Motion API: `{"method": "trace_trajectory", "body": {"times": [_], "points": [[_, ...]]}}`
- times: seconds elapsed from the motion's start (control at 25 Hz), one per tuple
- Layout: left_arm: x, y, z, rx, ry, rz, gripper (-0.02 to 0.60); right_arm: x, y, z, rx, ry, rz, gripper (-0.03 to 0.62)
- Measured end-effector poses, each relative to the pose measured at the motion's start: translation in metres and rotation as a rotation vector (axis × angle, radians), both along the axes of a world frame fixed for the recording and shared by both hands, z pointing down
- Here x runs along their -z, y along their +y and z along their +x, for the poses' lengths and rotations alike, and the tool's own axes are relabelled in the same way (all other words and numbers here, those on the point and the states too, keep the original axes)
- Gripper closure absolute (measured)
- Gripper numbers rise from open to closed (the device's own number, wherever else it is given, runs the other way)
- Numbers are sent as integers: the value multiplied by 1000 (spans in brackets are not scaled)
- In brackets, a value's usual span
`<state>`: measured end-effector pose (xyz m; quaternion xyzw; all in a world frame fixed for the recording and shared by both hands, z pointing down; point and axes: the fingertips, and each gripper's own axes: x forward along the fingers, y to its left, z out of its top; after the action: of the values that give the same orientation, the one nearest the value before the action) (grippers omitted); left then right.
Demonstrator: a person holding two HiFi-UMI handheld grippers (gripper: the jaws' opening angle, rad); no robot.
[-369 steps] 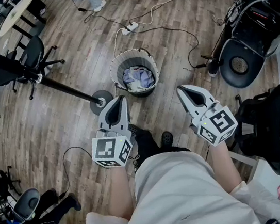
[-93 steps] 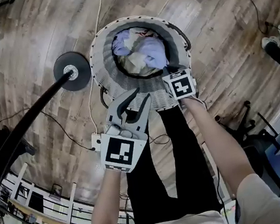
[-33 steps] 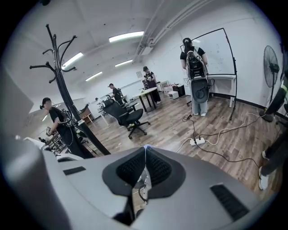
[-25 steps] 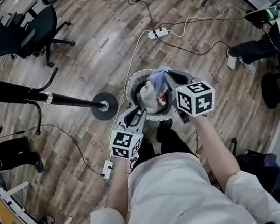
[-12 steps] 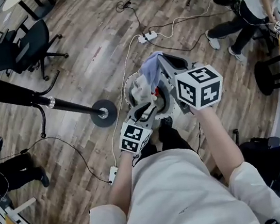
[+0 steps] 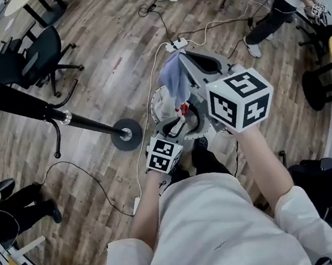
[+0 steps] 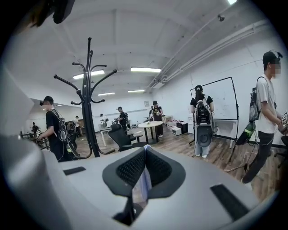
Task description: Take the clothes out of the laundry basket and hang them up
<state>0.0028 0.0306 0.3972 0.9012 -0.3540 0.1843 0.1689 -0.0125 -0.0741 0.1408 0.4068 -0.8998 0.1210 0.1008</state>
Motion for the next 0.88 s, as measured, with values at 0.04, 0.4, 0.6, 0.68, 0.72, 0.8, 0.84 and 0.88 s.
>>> {"method": "trace_trajectory", "body": {"times": [0.04,0.4,0.6,0.68,0.72,0.8,0.84,0.88], "points": [[-1,-1,-1,7,-6,2,480,5,2,-2,4,-3,9,585],[-13,-10,-19,54,-34,1,479,49,26,-15,32,-37,83,585],[-21,-16,-25,86,-72,6,465,71,34,-14,51,-60,126,585],[-22,-18,-28,102,-88,21,462,76,38,-13,55,-62,134,585],[-22,-18,-29,111,-91,23,460,79,40,-13,57,-63,138,585],[-21,-21,-33,131,-98,21,449,83,43,-14,61,-66,145,585],[-20,-23,-36,141,-103,23,445,85,44,-13,63,-66,150,585],[-19,-25,-38,151,-108,26,445,86,45,-13,64,-65,154,585]]}}
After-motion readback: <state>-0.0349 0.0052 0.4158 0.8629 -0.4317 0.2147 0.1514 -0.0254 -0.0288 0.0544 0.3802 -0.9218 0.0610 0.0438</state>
